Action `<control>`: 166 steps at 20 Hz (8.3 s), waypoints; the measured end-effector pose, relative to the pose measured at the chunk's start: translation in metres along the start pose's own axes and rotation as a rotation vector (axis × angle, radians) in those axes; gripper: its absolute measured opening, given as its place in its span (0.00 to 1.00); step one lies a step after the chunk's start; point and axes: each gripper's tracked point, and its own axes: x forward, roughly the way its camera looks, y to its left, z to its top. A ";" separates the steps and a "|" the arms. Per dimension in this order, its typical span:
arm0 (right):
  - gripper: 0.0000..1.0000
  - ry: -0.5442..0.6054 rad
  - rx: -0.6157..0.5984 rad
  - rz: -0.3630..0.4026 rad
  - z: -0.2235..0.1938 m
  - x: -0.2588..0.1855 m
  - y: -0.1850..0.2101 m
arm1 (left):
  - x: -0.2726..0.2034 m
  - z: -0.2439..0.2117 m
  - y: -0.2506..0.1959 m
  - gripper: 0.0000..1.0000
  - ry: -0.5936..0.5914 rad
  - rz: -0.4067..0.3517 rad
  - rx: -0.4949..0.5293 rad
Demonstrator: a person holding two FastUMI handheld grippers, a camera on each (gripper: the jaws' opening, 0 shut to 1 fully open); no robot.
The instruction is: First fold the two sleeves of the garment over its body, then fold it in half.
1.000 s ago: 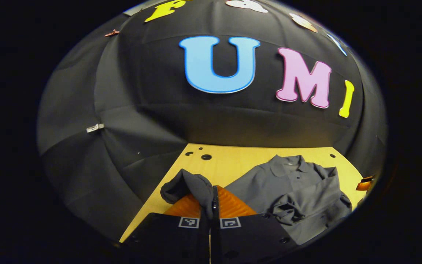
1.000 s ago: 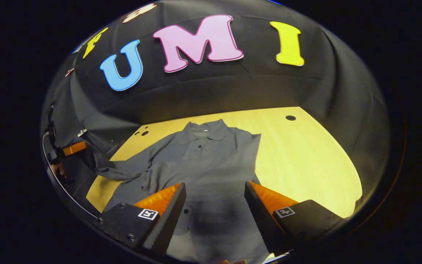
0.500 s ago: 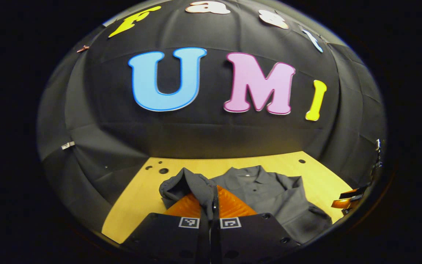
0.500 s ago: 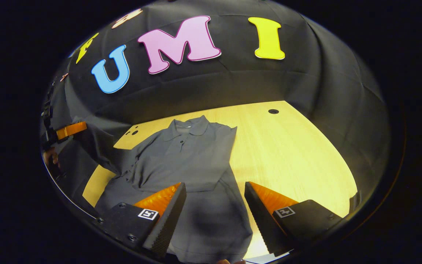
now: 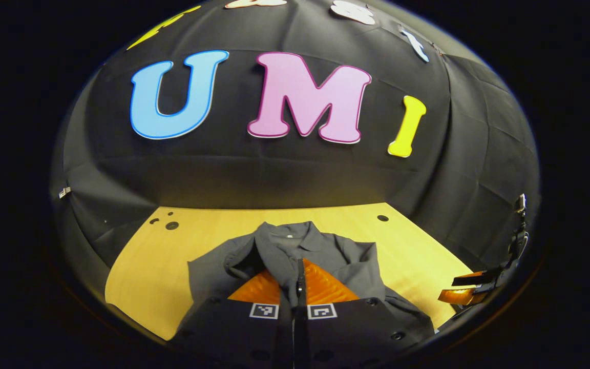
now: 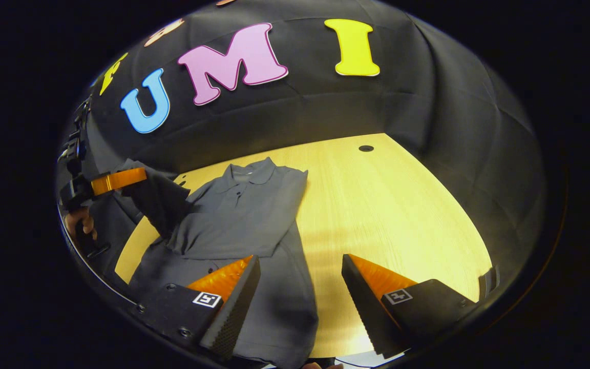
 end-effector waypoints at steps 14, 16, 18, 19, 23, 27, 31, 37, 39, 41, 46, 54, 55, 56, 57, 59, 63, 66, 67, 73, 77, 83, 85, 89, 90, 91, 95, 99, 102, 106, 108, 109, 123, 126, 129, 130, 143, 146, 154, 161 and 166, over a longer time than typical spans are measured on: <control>0.99 0.074 0.029 0.005 -0.024 0.003 -0.058 | 0.082 -0.105 -0.089 0.08 0.149 -0.061 0.095; 0.99 0.082 0.026 0.005 -0.026 0.003 -0.063 | 0.087 -0.119 -0.098 0.11 0.182 -0.076 0.099; 0.99 0.094 0.020 0.004 -0.030 0.003 -0.065 | 0.090 -0.128 -0.108 0.13 0.204 -0.094 0.100; 0.99 0.099 0.018 0.004 -0.031 0.004 -0.066 | 0.091 -0.132 -0.113 0.16 0.212 -0.107 0.094; 0.99 0.109 0.017 0.002 -0.033 0.005 -0.065 | 0.083 -0.132 -0.144 0.29 0.205 -0.219 0.052; 0.99 0.113 0.017 0.005 -0.033 0.005 -0.056 | 0.067 -0.120 -0.165 0.56 0.173 -0.310 0.063; 0.99 0.116 0.016 0.018 -0.036 -0.003 -0.041 | 0.033 -0.112 -0.158 0.91 0.151 -0.351 0.035; 0.99 0.163 -0.013 0.032 -0.061 -0.025 -0.014 | -0.036 -0.109 -0.093 0.96 0.140 -0.287 0.005; 0.99 0.186 -0.028 0.039 -0.071 -0.031 -0.003 | -0.059 -0.116 -0.062 0.96 0.149 -0.243 0.004; 0.99 0.207 -0.045 0.045 -0.079 -0.034 0.007 | -0.083 -0.126 -0.032 0.96 0.158 -0.203 -0.023; 0.99 0.260 -0.108 0.030 -0.101 -0.037 0.022 | -0.126 -0.167 0.049 0.96 0.219 -0.073 -0.042; 0.99 0.322 -0.106 -0.054 -0.131 -0.031 0.028 | -0.164 -0.233 0.148 0.91 0.337 0.098 -0.044; 0.99 0.332 -0.103 -0.064 -0.137 -0.030 0.028 | -0.167 -0.243 0.158 0.96 0.357 0.114 -0.044; 0.99 0.339 -0.098 -0.074 -0.142 -0.029 0.028 | -0.168 -0.251 0.165 0.96 0.376 0.127 -0.043; 0.99 0.344 -0.094 -0.084 -0.146 -0.030 0.028 | -0.171 -0.257 0.171 0.96 0.393 0.136 -0.038; 0.99 0.356 -0.092 -0.098 -0.154 -0.030 0.027 | -0.175 -0.270 0.180 0.96 0.423 0.147 -0.029; 0.99 0.379 -0.101 -0.116 -0.167 -0.028 0.028 | -0.172 -0.290 0.191 0.96 0.479 0.164 -0.020; 0.99 0.398 -0.125 -0.128 -0.174 -0.025 0.030 | -0.168 -0.294 0.193 0.96 0.499 0.170 0.010; 0.99 0.392 -0.142 -0.137 -0.172 -0.025 0.029 | -0.168 -0.298 0.193 0.96 0.510 0.168 0.017; 0.86 0.411 -0.213 -0.072 -0.174 -0.014 0.045 | -0.161 -0.302 0.179 0.70 0.519 0.109 -0.014; 0.07 0.423 -0.197 0.020 -0.166 0.004 0.063 | -0.146 -0.295 0.170 0.07 0.557 0.045 -0.006; 0.05 0.289 -0.116 0.065 -0.122 -0.010 0.079 | -0.150 -0.252 0.171 0.05 0.464 0.061 -0.048; 0.05 0.229 -0.074 0.079 -0.097 -0.015 0.082 | -0.150 -0.228 0.168 0.05 0.410 0.064 -0.047; 0.05 0.104 -0.035 0.086 -0.035 -0.019 0.085 | -0.142 -0.176 0.169 0.06 0.301 0.077 -0.089; 0.05 0.072 -0.028 0.087 -0.019 -0.017 0.085 | -0.137 -0.162 0.170 0.06 0.278 0.081 -0.092; 0.05 0.046 -0.021 0.090 -0.005 -0.016 0.086 | -0.132 -0.147 0.173 0.05 0.251 0.086 -0.095; 0.05 -0.032 -0.025 0.097 0.044 -0.006 0.087 | -0.111 -0.101 0.181 0.06 0.174 0.097 -0.117; 0.05 -0.069 -0.056 0.104 0.080 0.009 0.089 | -0.086 -0.066 0.183 0.05 0.121 0.096 -0.103; 0.05 -0.089 -0.063 0.095 0.106 0.025 0.089 | -0.064 -0.040 0.183 0.05 0.083 0.096 -0.110; 0.05 -0.123 -0.069 0.093 0.141 0.046 0.090 | -0.034 -0.011 0.189 0.05 0.047 0.102 -0.107; 0.05 -0.137 -0.073 0.086 0.157 0.055 0.088 | -0.020 0.001 0.197 0.06 0.031 0.107 -0.104; 0.05 -0.143 -0.073 0.081 0.164 0.061 0.087 | -0.011 0.005 0.199 0.05 0.026 0.111 -0.102; 0.05 -0.129 -0.004 0.024 0.196 0.202 0.060 | 0.125 0.006 0.232 0.05 0.053 0.158 -0.114; 0.05 -0.114 -0.018 0.015 0.191 0.233 0.052 | 0.155 -0.003 0.237 0.05 0.058 0.165 -0.103; 0.05 -0.100 -0.033 0.003 0.184 0.260 0.043 | 0.182 -0.015 0.241 0.05 0.066 0.171 -0.079; 0.05 -0.095 -0.035 -0.003 0.181 0.269 0.040 | 0.190 -0.019 0.241 0.05 0.070 0.172 -0.074; 0.05 0.026 -0.079 -0.045 0.122 0.346 0.020 | 0.246 -0.095 0.259 0.05 0.195 0.205 -0.086; 0.06 0.027 -0.102 -0.061 0.120 0.347 0.020 | 0.250 -0.100 0.259 0.05 0.210 0.207 -0.075; 0.56 0.039 -0.105 -0.083 0.123 0.328 0.019 | 0.234 -0.094 0.252 0.34 0.197 0.226 -0.039; 0.99 -0.014 -0.129 -0.077 0.141 0.280 0.025 | 0.196 -0.080 0.230 0.98 0.183 0.194 -0.087; 0.99 -0.071 -0.143 -0.048 0.160 0.225 0.041 | 0.151 -0.046 0.205 0.96 0.118 0.166 -0.044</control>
